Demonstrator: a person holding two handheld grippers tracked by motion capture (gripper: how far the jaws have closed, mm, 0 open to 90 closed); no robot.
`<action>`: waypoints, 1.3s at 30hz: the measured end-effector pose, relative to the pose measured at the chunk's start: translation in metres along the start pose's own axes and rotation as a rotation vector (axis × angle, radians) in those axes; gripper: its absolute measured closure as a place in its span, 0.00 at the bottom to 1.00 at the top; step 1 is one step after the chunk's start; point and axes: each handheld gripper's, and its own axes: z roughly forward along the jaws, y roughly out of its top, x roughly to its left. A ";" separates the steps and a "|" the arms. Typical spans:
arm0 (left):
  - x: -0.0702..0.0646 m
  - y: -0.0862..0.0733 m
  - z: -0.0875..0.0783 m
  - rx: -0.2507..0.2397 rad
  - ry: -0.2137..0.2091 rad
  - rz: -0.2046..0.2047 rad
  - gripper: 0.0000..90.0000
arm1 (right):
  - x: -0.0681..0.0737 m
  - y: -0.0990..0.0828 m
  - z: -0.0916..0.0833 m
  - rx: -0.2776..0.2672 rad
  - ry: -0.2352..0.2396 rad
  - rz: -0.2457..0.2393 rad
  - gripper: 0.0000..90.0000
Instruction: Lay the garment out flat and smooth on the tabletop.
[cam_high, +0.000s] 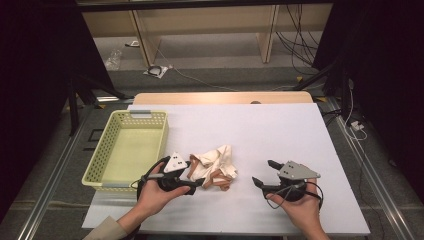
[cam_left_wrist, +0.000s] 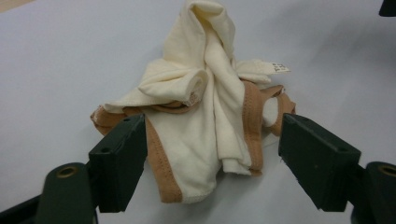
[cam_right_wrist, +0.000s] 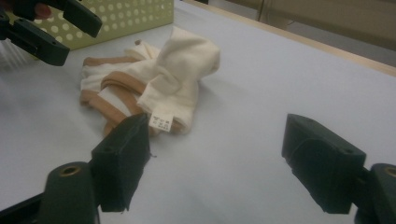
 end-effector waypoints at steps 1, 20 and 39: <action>0.000 0.000 0.001 0.003 -0.003 0.000 0.27 | 0.001 0.000 0.002 -0.004 0.004 0.000 0.29; -0.008 -0.001 0.015 0.056 -0.023 0.026 0.45 | 0.025 0.014 0.053 0.096 0.142 0.066 0.50; -0.013 0.000 0.045 0.134 0.019 0.122 0.65 | 0.036 0.027 0.107 0.262 0.184 0.058 0.93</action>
